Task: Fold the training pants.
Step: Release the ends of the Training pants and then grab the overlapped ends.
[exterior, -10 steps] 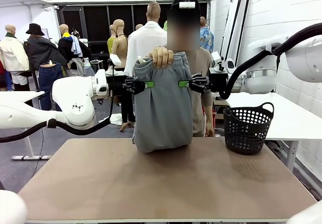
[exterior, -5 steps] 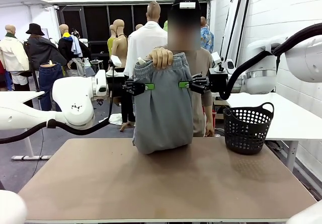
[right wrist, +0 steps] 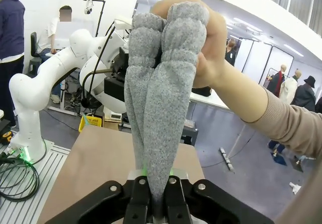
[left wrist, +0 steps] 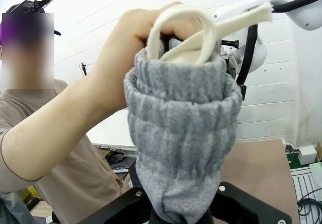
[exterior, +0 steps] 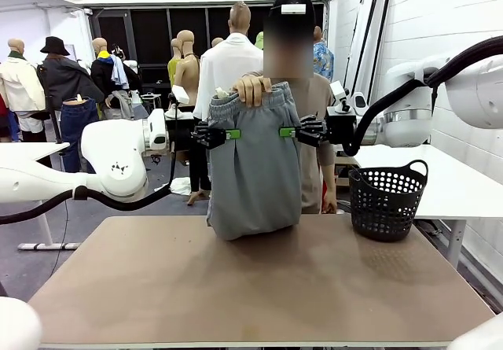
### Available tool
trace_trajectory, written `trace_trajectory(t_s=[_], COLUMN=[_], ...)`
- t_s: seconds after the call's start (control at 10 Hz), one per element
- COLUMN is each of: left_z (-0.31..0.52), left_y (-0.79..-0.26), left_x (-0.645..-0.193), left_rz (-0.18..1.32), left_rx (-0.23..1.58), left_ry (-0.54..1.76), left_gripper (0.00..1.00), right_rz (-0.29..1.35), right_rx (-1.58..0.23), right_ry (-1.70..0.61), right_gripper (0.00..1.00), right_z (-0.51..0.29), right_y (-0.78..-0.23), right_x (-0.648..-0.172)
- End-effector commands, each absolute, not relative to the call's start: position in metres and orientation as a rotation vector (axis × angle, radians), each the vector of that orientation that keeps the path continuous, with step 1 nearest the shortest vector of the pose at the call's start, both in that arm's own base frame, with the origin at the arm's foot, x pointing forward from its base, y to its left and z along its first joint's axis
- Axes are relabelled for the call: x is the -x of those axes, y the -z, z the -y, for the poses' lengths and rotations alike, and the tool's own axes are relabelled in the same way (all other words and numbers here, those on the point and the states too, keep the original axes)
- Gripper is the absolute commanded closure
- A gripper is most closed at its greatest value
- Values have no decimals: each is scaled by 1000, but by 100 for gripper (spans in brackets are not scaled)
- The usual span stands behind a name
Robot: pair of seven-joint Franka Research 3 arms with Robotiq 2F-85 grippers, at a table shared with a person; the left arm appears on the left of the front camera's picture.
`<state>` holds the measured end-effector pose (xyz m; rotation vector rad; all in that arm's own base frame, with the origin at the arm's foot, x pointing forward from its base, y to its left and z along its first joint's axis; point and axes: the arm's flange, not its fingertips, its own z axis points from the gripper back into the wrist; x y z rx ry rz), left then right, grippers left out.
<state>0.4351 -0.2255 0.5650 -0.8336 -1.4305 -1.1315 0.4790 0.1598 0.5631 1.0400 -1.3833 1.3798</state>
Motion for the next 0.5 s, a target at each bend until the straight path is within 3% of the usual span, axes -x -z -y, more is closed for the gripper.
trace_trajectory(t_s=[0.0, 0.4], left_z=[227, 227], left_y=[-566, -566], left_x=[-434, -434], left_rz=[1447, 1447], left_rx=[823, 823], left_ry=[1112, 1112], left_gripper=[100, 100], right_rz=[1387, 1387], right_rx=[-1042, -1042], right_ry=[-1377, -1377], right_gripper=[100, 100], right_z=[-160, -160], right_y=[-565, -565], right_x=[-478, -478])
